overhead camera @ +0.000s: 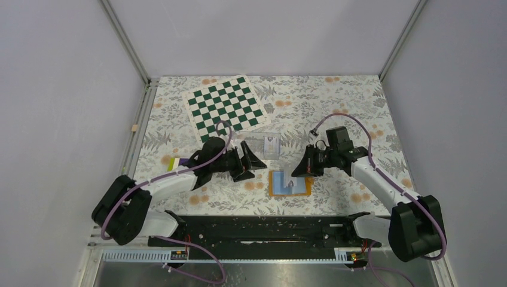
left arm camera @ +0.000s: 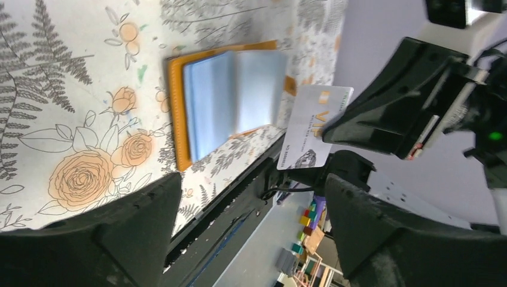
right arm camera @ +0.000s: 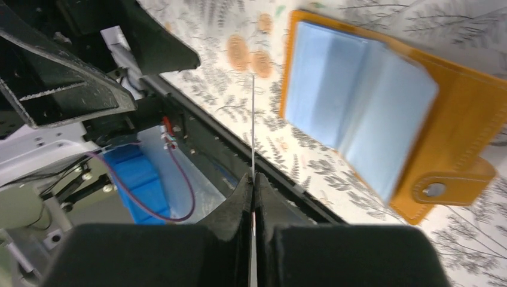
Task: Put the credit cards into the card holder
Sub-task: Insert the credit card into the card holder.
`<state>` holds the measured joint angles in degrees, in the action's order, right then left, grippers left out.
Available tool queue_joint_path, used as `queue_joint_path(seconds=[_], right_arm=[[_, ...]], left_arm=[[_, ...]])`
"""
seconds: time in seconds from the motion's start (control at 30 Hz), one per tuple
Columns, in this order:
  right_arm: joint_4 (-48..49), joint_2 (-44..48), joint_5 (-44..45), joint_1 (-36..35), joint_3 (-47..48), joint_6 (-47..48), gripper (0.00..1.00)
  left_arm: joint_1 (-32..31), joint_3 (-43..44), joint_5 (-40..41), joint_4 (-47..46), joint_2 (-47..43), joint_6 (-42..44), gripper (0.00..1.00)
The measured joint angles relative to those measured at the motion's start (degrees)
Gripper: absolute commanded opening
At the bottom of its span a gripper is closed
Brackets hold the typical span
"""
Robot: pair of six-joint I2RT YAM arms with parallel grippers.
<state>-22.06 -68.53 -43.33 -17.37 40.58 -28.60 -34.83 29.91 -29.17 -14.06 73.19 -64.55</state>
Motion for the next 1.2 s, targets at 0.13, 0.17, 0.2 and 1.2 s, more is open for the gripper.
queue_joint_path(seconds=[0.13, 0.17, 0.2, 1.2], right_arm=[[0.07, -0.31, 3.78, 0.52, -2.56, 1.68, 0.00], [0.31, -0.37, 4.72, 0.72, -3.37, 1.79, 0.00], [0.76, -0.37, 5.44, 0.92, -4.28, 1.75, 0.00], [16.13, -6.95, 15.13, 1.18, -9.35, -0.15, 0.00]], left_arm=[[-2.60, 3.34, 0.37, 3.43, 6.45, 1.55, 0.56], [-3.26, 4.46, 0.50, 4.52, 8.02, 2.12, 0.50], [-3.72, 5.49, 0.63, 5.42, 9.42, 2.60, 0.46], [-8.46, 14.71, 5.18, 9.42, 27.06, 4.68, 0.19]])
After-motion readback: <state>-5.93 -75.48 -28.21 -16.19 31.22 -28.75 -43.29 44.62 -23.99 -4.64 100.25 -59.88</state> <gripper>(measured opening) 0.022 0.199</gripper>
